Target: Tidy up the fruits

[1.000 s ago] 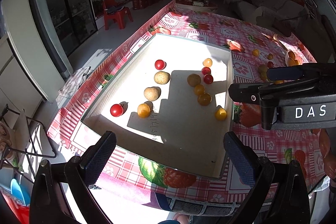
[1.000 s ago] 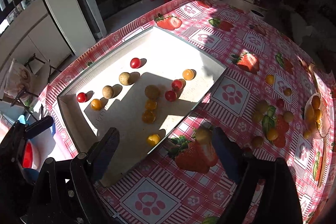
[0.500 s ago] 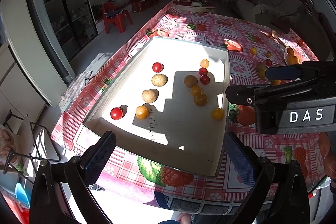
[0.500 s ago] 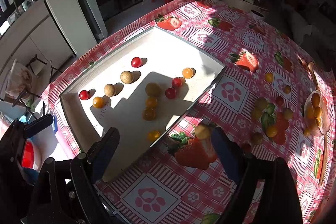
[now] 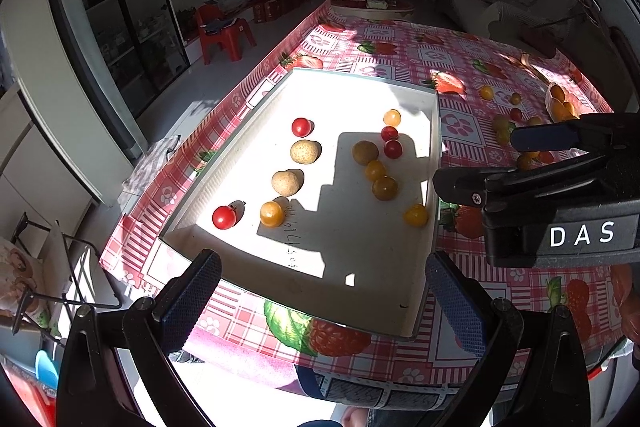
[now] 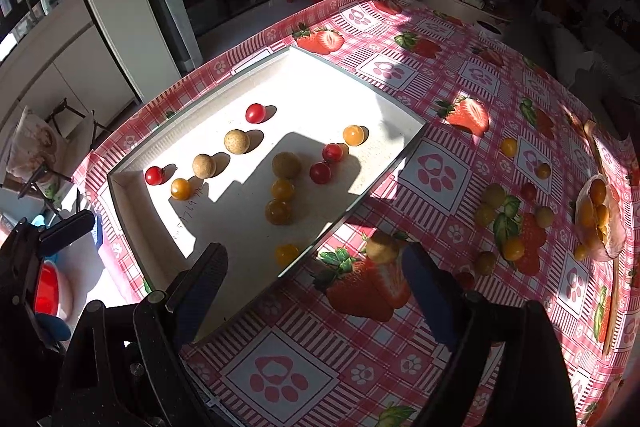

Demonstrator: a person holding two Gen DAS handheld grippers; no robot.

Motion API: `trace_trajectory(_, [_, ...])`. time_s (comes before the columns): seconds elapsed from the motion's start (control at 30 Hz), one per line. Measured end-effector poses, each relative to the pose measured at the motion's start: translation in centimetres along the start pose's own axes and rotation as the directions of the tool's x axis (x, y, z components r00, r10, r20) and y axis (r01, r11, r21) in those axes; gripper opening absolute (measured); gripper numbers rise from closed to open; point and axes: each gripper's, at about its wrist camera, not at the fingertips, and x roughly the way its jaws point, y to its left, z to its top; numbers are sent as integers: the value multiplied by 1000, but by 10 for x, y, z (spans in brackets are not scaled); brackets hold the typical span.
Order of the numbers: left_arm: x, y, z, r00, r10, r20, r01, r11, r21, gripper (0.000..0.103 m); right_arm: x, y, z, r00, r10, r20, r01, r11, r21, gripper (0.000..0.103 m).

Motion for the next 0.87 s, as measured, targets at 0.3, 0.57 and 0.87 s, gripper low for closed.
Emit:
trace_trajectory(0.3, [2, -3, 2, 1000, 7, 0, -7, 1000, 9, 103, 0, 0, 0, 1000, 0, -1, 0, 1000, 0, 91])
trace_trajectory(0.57, [6, -2, 3, 1000, 25, -6, -25, 1000, -7, 103, 2, -3, -3, 1000, 2, -3, -2, 1000, 5, 91])
trace_trajectory(0.87, [8, 2, 1, 998, 62, 15, -62, 998, -7, 103, 4, -3, -3, 1000, 4, -4, -4, 1000, 10, 91])
